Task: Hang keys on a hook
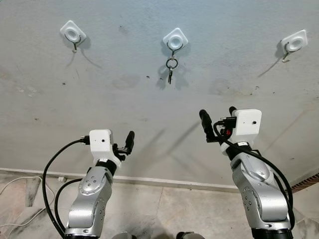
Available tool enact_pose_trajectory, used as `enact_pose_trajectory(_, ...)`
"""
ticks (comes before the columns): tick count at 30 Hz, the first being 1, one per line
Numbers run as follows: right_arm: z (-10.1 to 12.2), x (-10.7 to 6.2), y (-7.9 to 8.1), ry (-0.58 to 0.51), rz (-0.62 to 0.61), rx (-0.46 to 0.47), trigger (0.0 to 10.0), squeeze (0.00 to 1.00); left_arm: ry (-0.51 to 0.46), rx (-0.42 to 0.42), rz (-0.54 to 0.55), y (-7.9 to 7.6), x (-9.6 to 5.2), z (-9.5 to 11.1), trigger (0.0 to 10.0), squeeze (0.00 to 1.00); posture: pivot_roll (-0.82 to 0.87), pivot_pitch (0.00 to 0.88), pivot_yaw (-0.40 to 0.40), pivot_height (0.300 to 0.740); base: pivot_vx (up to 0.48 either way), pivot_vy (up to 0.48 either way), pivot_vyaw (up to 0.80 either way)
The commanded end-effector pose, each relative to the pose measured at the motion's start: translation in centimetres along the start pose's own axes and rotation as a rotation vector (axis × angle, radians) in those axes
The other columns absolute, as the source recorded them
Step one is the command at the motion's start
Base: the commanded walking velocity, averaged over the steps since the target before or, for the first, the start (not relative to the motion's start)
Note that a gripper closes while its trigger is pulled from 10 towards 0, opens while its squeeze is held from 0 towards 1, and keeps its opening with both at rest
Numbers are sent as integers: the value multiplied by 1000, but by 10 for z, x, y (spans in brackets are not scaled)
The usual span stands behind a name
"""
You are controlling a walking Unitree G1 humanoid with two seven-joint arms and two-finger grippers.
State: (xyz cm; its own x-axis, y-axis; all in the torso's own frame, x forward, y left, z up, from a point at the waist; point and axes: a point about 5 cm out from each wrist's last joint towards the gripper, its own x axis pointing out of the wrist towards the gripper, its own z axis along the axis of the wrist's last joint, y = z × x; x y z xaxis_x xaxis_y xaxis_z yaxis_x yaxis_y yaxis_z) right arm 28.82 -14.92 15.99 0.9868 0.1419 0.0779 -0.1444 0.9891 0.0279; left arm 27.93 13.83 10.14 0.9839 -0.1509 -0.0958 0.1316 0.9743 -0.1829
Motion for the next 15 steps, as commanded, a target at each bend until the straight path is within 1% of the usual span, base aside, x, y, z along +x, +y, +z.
enact_pose_trajectory(1, -1, -1, 0, 9, 0, 12, 10000, 0, 0, 6, 13, 4, -2, 1, 10000, 0, -48, 168, 26, 740, 0, 0, 0)
enact_pose_trajectory(11, -3, -3, 0, 20, -2, 14, 10000, 0, -3, 7, 17, 3, -1, 2, 10000, 0, -54, 169, 29, 740, -257, 0, 0)
enact_pose_trajectory(15, -3, -2, 0, 21, -5, 16, 10000, 0, 4, 20, 27, 5, 0, 1, 10000, 0, -55, 169, 31, 740, -281, 0, 0)
